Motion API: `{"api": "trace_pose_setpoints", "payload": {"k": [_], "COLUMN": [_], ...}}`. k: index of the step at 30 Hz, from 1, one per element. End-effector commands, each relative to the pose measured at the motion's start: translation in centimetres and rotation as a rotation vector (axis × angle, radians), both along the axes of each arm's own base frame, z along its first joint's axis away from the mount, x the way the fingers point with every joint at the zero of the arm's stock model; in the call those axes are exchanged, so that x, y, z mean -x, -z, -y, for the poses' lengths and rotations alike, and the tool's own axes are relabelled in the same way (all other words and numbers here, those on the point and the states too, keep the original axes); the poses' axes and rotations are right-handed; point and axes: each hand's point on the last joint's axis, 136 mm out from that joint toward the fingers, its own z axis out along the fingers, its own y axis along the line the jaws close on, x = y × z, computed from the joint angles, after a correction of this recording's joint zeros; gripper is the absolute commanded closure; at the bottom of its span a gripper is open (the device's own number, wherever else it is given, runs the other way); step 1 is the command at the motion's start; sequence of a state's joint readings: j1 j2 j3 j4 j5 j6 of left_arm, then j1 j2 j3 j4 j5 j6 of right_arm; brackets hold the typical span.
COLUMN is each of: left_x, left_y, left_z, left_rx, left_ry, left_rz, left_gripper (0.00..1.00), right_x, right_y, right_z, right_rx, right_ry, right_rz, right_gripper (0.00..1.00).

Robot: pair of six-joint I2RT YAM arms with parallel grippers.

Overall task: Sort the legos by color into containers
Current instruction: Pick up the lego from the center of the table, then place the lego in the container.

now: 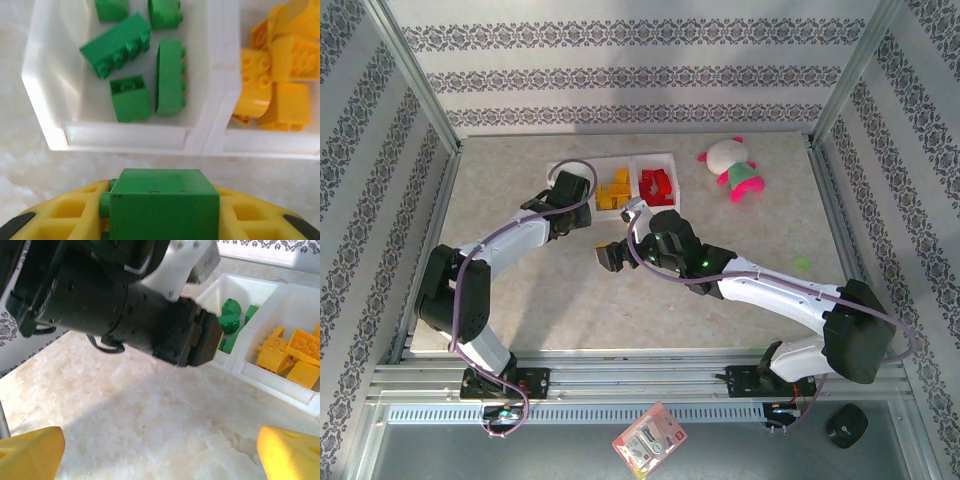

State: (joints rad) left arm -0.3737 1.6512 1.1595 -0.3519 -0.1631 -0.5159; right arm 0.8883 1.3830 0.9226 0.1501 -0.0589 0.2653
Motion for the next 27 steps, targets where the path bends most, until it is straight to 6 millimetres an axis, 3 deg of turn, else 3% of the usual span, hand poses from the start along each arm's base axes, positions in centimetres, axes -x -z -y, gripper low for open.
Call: {"api": "trace_pose_setpoints", "payload": {"k": [1,6,10,23,25,27], "left_x": [-1.0,-3.5,-5.5,-11.3,-11.8,-12.1], "left_y": [-2.6,-4.6,-5.0,-1.2,-0.9,-1.4], "left_z": [-0.4,-1.0,-1.7,-3.5,-3.8,-3.9], "left_rx": [-0.079,-0.102,-0.103,-0.093,-0.096,-0.105], "left_ry": [0.037,0.041,0.027,-0.002,-0.009,-0.014], "left_rz": [0.047,0.088,0.098,0.005,-0.002,0.013], "left_gripper": [0.71,0.7,0.7,0.69,0.66,0.48], "right_x": [0.3,0.2,-0.3,-2.5,-2.7,-2.8], "right_y": [-1.6,-1.9,-2.1,-1.9,-1.8,-1.9], "right_z": [-1.2,-0.9,-0.5,-0.2,-0.1,0.2], "right_rx": [-0.051,-0.054,-0.051,-0.032,-0.029,-0.028], "right_ry": [-0.029,-0.013,0.019,0.098,0.101,0.107], "right_rz": [0.012,0.022,0.036,0.065,0.064,0.064], "right_gripper": [0.02,0.02,0.02,0.02,0.02,0.02]}}
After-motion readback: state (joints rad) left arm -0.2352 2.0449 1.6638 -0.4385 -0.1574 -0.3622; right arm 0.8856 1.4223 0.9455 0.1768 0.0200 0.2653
